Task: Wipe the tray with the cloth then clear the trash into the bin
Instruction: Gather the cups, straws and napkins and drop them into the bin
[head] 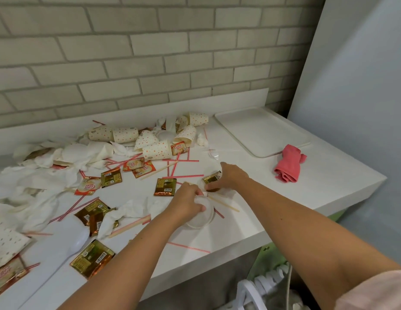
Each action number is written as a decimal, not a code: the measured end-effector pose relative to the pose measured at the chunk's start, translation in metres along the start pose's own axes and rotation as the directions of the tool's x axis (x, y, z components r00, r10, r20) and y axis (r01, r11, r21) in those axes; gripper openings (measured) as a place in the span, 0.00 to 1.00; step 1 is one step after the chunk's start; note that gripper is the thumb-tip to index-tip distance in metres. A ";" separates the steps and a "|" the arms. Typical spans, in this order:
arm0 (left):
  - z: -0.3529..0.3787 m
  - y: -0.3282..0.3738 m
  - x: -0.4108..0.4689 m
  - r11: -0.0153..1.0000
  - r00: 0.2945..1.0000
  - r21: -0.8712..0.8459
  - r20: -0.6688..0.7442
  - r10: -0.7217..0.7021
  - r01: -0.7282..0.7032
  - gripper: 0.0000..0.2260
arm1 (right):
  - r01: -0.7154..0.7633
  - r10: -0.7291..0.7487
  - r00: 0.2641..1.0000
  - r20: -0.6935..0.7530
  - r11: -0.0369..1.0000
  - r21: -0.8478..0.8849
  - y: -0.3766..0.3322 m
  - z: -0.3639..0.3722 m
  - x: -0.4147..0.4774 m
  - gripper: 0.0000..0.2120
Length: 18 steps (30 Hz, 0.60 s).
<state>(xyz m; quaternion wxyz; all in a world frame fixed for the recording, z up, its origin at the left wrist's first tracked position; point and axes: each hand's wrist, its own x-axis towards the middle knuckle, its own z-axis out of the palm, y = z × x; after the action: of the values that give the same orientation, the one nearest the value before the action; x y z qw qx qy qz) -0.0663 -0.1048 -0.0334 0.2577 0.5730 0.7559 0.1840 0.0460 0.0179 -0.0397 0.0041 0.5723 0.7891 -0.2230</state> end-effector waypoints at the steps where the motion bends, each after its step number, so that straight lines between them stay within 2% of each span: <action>1: -0.005 -0.001 -0.001 0.999 1.000 -0.032 -0.017 0.000 0.000 0.15 | -0.019 0.020 0.999 0.027 0.999 -0.028 -0.003 0.002 0.002 0.39; 7: -0.026 -0.009 -0.005 0.974 0.991 -0.226 -0.121 -0.048 0.020 0.08 | -0.078 0.082 0.996 0.041 0.994 -0.075 -0.014 0.009 0.007 0.40; 13: -0.031 -0.018 -0.005 0.949 0.982 -0.315 -0.176 -0.068 0.009 0.07 | -0.083 0.075 0.994 0.080 0.992 0.098 -0.013 0.014 0.015 0.49; 18: -0.027 -0.021 -0.003 0.941 0.973 -0.338 -0.210 -0.100 0.024 0.07 | -0.071 0.062 0.996 0.071 0.988 0.139 -0.007 0.019 0.018 0.42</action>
<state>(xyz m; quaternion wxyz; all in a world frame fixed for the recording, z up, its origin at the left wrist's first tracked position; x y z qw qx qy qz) -0.0978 -0.1131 -0.0232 0.2698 0.4724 0.7559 0.3642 0.0287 0.0254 -0.0595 -0.0031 0.5896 0.7511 -0.2970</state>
